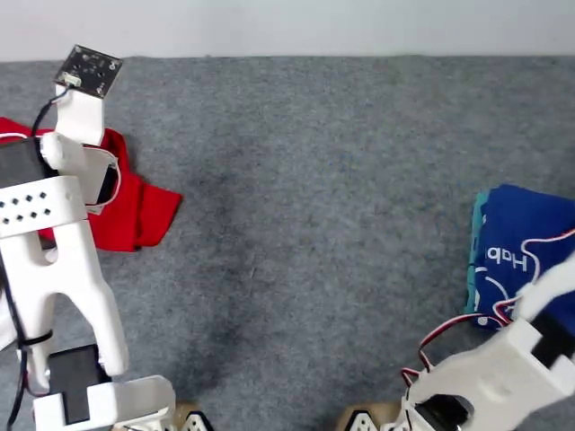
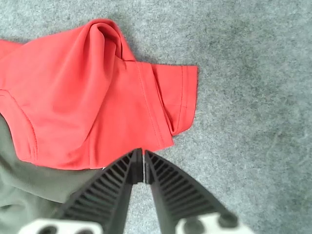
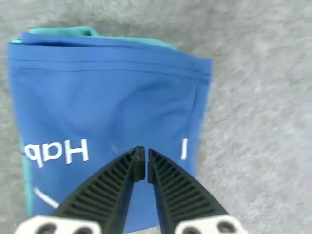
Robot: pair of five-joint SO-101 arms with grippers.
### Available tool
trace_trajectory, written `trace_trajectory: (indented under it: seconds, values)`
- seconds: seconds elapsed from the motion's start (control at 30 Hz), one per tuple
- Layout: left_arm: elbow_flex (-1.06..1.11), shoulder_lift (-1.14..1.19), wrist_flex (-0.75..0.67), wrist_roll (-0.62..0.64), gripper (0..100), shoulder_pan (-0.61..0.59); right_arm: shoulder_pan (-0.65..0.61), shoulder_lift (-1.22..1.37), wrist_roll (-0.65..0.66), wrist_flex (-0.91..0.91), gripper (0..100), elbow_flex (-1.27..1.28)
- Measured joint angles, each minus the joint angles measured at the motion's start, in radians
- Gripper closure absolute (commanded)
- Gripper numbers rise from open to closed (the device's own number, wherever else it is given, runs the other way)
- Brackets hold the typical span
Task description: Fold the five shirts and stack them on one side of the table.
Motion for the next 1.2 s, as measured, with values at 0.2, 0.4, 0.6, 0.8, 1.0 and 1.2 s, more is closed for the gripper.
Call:
trace_trajectory:
  seconds: [0.2,0.4,0.6,0.8,1.0,1.2]
  values:
    - [0.000,0.000,0.000,0.000,99,0.023,0.021,0.226,0.037,-0.147,99.0,0.000]
    - [0.000,0.000,0.000,0.000,99,0.020,0.034,0.336,0.037,-0.222,99.0,0.000]
    - [0.000,0.000,0.000,0.000,99,0.020,0.021,0.152,0.037,-0.089,99.0,0.000]
    - [0.000,0.000,0.000,0.000,99,0.020,-0.091,0.035,0.037,0.091,99.0,0.000]
    - [0.000,0.000,0.000,0.000,99,0.020,-0.201,0.126,-0.052,0.115,99.0,0.000]
    - [0.000,0.000,0.000,0.000,99,0.020,-0.270,0.330,-0.138,0.015,99.0,0.000]
